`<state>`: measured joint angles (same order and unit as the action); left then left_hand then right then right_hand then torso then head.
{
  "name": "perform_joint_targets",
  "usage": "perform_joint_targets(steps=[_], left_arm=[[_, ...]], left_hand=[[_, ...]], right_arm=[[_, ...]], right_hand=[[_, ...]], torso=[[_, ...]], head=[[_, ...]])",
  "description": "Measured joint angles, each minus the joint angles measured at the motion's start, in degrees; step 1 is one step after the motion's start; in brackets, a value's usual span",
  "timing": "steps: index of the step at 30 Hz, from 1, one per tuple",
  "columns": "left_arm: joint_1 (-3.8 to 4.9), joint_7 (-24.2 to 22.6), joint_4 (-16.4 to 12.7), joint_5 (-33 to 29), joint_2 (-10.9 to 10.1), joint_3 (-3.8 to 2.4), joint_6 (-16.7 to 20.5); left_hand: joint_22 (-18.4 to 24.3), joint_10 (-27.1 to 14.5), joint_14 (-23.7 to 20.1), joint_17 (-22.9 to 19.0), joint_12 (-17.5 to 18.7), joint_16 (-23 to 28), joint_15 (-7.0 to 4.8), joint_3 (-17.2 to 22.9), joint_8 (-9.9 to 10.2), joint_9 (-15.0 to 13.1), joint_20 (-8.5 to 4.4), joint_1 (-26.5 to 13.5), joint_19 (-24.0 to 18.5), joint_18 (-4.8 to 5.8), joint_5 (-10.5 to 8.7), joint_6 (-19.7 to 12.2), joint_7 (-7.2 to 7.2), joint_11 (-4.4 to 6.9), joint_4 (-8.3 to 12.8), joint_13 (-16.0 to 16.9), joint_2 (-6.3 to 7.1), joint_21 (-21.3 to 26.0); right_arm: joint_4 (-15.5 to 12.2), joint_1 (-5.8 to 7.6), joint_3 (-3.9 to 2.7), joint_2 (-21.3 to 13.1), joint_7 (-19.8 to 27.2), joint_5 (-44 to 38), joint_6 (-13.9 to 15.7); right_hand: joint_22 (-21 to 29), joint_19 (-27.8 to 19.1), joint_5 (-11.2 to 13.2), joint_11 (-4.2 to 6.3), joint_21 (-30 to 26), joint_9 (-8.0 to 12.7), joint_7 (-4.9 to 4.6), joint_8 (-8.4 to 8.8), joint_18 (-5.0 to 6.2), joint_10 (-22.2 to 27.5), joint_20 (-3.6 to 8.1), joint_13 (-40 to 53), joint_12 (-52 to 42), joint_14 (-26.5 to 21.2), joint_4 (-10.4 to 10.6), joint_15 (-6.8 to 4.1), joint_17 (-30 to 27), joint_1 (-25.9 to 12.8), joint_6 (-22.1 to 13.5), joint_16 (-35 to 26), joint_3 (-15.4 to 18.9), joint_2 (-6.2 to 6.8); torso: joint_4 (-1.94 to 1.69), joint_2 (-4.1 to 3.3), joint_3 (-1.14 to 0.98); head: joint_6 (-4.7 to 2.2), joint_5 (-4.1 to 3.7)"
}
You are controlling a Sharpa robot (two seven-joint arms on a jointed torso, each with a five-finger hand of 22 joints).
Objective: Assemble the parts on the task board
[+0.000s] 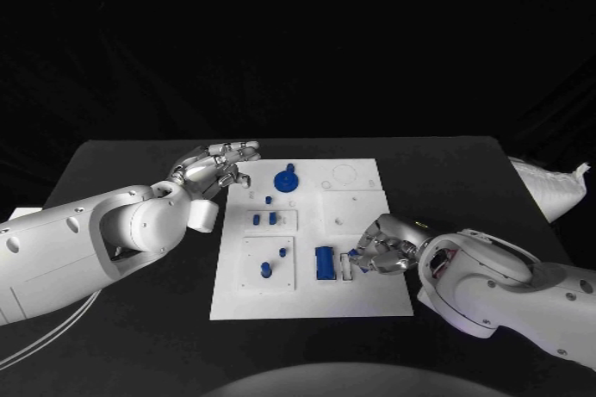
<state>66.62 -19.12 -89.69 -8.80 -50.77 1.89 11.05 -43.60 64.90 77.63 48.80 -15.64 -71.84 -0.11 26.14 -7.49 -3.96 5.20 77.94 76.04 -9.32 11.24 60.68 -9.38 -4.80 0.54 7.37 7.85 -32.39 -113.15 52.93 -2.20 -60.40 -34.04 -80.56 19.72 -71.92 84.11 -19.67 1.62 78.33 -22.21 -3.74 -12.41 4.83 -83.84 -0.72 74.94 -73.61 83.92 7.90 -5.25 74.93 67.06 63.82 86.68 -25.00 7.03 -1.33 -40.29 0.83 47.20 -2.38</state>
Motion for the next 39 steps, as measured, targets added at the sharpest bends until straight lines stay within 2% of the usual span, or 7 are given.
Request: perform_joint_targets(steps=[4, 11, 16, 18, 24, 36, 39], left_arm=[[0.0, 0.0, 0.0, 0.0, 0.0, 0.0, 0.0], [0.0, 0.0, -0.1, 0.0, 0.0, 0.0, 0.0], [0.0, 0.0, -0.1, 0.0, 0.0, 0.0, -0.1], [0.0, 0.0, -0.1, 0.0, 0.0, 0.0, -0.1], [0.0, 0.0, -0.2, 0.0, -0.1, 0.0, -0.1], [0.0, 0.1, -0.2, 0.0, -0.1, 0.0, -0.2], [0.0, 0.1, -0.2, 0.0, -0.1, 0.0, -0.2]], left_hand=[[0.0, 0.0, 0.0, 0.0, 0.0, 0.0, 0.0, 0.0, 0.0, 0.0, 0.0, 0.0, 0.0, 0.0, 0.0, 0.0, 0.0, 0.0, 0.0, 0.0, 0.0, 0.0], [0.0, 0.0, 0.0, 0.0, -0.3, 0.0, 0.0, 0.0, 0.0, 0.0, 0.0, 0.0, 0.0, 0.0, 0.0, -0.2, -0.22, 0.0, 0.0, 0.0, 0.0, 0.0], [0.0, 0.0, 0.0, 0.0, -0.3, 0.0, 0.0, 0.0, 0.0, 0.0, 0.0, 0.0, 0.0, 0.0, 0.0, -0.2, -0.21, 0.0, 0.0, 0.0, 0.0, 0.0], [0.0, 0.0, 0.0, 0.0, -0.3, 0.0, 0.0, 0.0, 0.0, 0.0, 0.0, 0.0, 0.0, 0.01, 0.0, -0.2, -0.21, 0.0, 0.0, 0.0, 0.0, 0.0], [0.0, -0.2, -0.1, 0.0, -0.3, 0.0, 0.15, 0.0, 0.0, 0.0, 0.21, 0.0, -0.2, 0.0, 0.0, -0.2, -0.21, -0.21, 0.0, 0.0, 0.0, 0.0], [0.0, -0.2, -0.1, -0.1, -0.3, 0.0, 0.15, 0.0, 0.0, 0.0, 0.21, -0.2, -0.2, 0.0, 0.0, -0.2, -0.21, -0.21, 0.0, 0.0, -0.23, 0.0], [0.0, -0.2, -0.1, -0.1, -0.3, 0.0, 0.15, 0.0, 0.0, 0.0, 0.21, -0.2, -0.2, 0.0, 0.0, -0.2, -0.21, -0.21, 0.0, 0.0, -0.23, 0.0]], right_arm=[[0.7, 0.0, 0.0, 0.9, -0.1, 0.9, -0.1], [1.5, -0.02, 0.01, 2.0, -0.2, 2.0, -1.0], [2.0, -0.02, 0.0, 2.2, -0.3, 2.1, -1.9], [2.1, -0.02, 0.0, 2.4, -0.4, 2.1, -2.3], [2.3, -0.02, 0.01, 2.7, -0.6, 1.8, -3.6], [2.7, 0.04, -0.06, 3.1, -0.8, 0.3, -5.0], [2.9, 0.05, -0.07, 3.3, -0.8, -0.1, -5.1]], right_hand=[[-0.1, 0.0, -1.9, 0.0, 0.2, -0.3, 0.04, -0.44, 0.0, 0.0, 0.0, 0.0, 0.0, 0.0, 0.2, 0.0, 0.0, -1.0, 0.4, 0.1, 1.3, -0.19], [-0.4, -0.2, -2.9, 0.21, 0.2, -0.9, 0.37, -0.81, -0.01, -0.2, 0.22, 0.0, -0.4, 0.0, 0.6, -0.4, 0.0, -2.4, 1.2, 0.1, 3.0, -0.55], [-0.6, 0.0, -2.9, 0.54, 0.4, -1.2, 0.63, -0.91, 0.0, -0.1, 0.42, 0.0, -1.0, 0.0, 0.7, -0.4, 0.0, -2.9, 1.6, 0.1, 4.0, -1.06], [-0.8, 0.0, -2.9, 0.7, 0.5, -1.4, 0.72, -1.03, -0.89, -0.1, 0.42, 0.0, -1.1, 0.2, 0.9, -0.61, 0.0, -2.9, 1.7, 0.1, 4.2, -1.06], [-1.1, -0.2, -2.9, 1.06, 0.7, -2.3, 0.69, -1.99, -0.89, -0.2, 0.66, 0.0, -2.8, 0.0, 0.9, -0.86, 0.0, -3.3, 2.3, 0.3, 5.3, -1.5], [-1.3, -0.2, -2.5, 1.32, 0.9, -3.1, 1.51, -2.45, -0.89, -0.2, 1.03, 0.0, -3.4, 0.0, 1.2, -1.22, 0.0, -3.7, 3.3, 0.3, 6.0, -1.87], [-1.4, -0.2, -1.8, 1.32, 0.9, -3.3, 2.05, -2.65, -0.89, -0.2, 1.03, 0.0, -3.4, 0.0, 1.4, -1.22, 0.0, -4.1, 3.9, 0.3, 6.6, -2.28]], torso=[[0.01, -0.01, -0.01], [0.08, -0.01, -0.05], [0.08, 0.03, -0.05], [0.08, 0.03, -0.05], [0.08, 0.03, -0.05], [0.06, 0.03, -0.03], [0.05, 0.03, -0.04]], head=[[0.1, 0.09], [0.29, 0.23], [0.37, 0.19], [0.4, 0.16], [0.48, 0.25], [0.5, 0.26], [0.48, 0.26]])
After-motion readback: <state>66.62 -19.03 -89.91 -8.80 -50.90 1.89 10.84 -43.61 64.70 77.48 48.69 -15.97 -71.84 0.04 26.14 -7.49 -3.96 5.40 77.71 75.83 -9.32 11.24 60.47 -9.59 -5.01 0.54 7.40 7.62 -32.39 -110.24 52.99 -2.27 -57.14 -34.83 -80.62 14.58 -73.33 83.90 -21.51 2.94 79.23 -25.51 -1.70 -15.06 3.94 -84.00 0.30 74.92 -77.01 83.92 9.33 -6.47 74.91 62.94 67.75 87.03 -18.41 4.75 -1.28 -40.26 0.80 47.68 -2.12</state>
